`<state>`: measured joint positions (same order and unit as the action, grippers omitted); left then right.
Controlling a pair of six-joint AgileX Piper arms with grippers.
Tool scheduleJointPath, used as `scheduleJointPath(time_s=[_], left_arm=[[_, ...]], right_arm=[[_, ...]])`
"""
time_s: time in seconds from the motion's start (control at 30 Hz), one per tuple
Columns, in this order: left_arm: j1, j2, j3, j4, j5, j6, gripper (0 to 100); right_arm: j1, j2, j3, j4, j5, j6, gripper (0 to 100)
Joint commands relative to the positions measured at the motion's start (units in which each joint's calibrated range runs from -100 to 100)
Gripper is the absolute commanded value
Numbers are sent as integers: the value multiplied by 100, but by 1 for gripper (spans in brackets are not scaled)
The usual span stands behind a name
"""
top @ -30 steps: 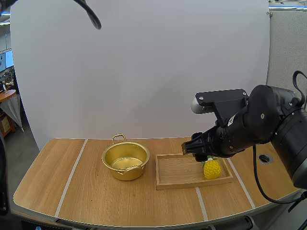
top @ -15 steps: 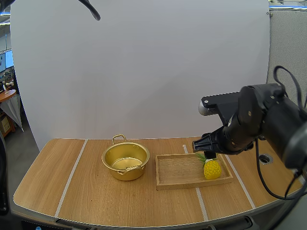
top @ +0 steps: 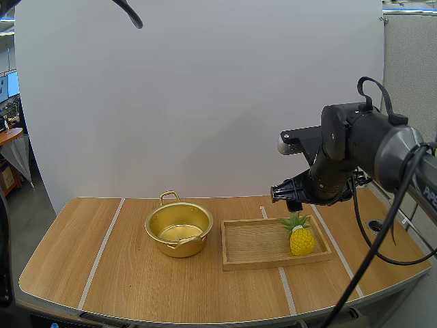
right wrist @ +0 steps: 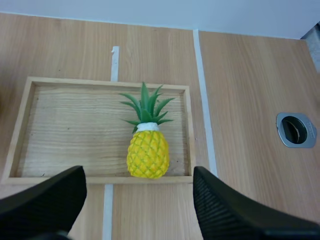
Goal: Open the pot, put the pineapple inside, and close it
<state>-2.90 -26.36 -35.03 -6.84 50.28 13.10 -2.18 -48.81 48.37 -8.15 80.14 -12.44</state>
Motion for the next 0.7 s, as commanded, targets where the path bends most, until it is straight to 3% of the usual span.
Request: scheduleJointPath(time_s=[0.0,0.67], left_arm=[[-3,-35,-33,31,-248,-27,0],[-3,-35,-33,31,-248,-27,0]], right_arm=[[-98,77,-43,-42,-132,-61,100],[-144,134,-43,-147,-576,-326,100]])
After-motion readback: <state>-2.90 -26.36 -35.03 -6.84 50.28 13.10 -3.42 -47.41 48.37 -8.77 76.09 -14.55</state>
